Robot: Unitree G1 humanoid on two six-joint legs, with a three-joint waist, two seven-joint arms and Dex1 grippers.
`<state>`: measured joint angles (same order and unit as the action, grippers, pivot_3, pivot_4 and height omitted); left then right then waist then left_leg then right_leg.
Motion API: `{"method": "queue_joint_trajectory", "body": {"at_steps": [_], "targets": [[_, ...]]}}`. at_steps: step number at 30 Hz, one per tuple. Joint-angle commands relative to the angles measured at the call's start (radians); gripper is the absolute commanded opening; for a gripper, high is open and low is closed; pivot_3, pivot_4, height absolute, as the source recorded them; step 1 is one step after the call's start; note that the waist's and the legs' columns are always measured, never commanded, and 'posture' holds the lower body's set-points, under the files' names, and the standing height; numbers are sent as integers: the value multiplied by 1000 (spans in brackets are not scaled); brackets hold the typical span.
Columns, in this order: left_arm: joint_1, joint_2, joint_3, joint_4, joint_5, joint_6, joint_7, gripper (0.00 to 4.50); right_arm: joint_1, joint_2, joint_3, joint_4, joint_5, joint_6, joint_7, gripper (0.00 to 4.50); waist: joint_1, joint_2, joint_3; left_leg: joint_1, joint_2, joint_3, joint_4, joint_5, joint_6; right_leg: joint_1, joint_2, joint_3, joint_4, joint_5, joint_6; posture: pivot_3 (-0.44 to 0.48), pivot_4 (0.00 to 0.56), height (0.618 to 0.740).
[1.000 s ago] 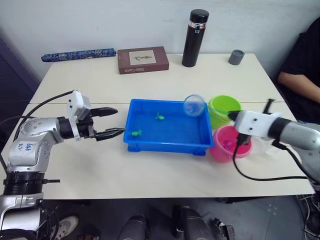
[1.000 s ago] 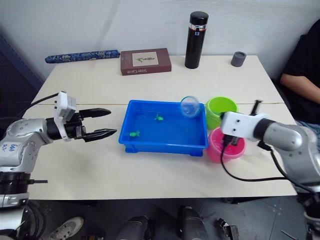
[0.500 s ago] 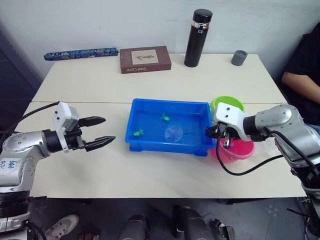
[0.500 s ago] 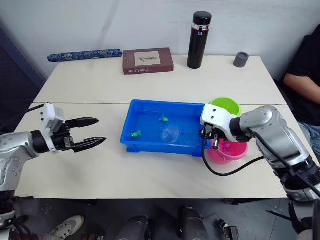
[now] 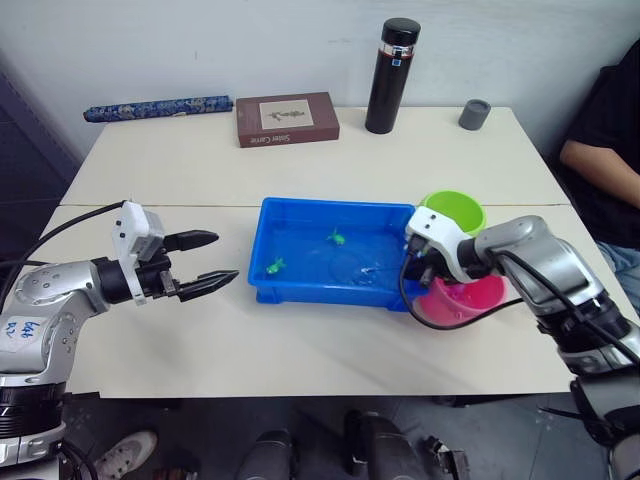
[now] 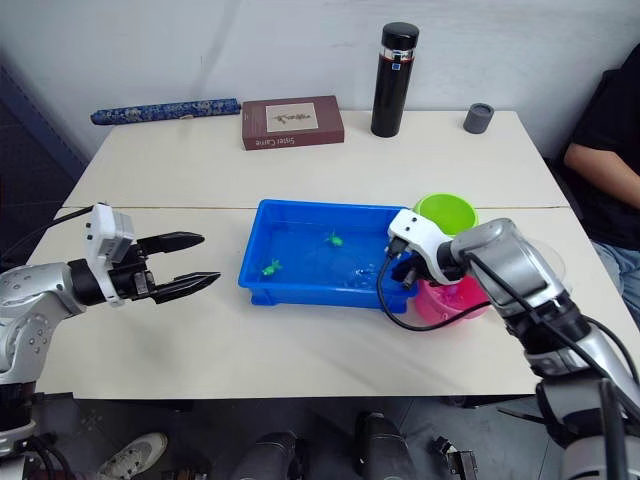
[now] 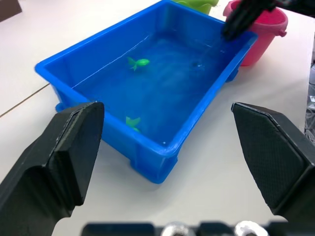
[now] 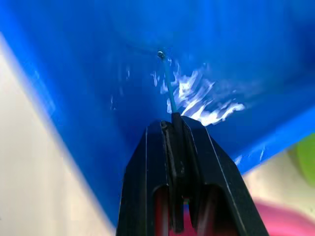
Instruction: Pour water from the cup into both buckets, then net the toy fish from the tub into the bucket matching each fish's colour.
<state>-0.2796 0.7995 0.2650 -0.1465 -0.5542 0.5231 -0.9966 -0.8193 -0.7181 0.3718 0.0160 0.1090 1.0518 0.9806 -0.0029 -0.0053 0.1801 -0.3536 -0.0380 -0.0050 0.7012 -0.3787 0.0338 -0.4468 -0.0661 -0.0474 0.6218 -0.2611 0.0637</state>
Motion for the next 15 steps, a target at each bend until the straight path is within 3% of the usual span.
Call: {"method": "queue_joint_trajectory", "body": {"at_steps": [1, 9, 15], "targets": [[-18, 8, 9, -21, -8, -16, 1, 4460, -31, 27, -25, 38, -10, 9, -50, 0, 0, 0, 0, 0, 0, 0, 0, 0, 0, 0, 0, 0, 0, 0, 0, 0, 150, 739], [-22, 11, 8, -19, -2, -20, 2, 4460, -63, 114, -70, 102, 0, -18, -133, 0, -1, 0, 0, 0, 0, 0, 0, 0, 0, 0, 0, 0, 0, 0, 0, 0, 150, 739], [-41, 6, 0, -11, -2, -25, -2, 4460, 1, 7, -115, -64, 62, -20, -58, 0, 5, 0, 0, -1, -1, -1, 0, 0, 0, -1, 0, -1, -1, 0, 0, 0, 150, 739]]}}
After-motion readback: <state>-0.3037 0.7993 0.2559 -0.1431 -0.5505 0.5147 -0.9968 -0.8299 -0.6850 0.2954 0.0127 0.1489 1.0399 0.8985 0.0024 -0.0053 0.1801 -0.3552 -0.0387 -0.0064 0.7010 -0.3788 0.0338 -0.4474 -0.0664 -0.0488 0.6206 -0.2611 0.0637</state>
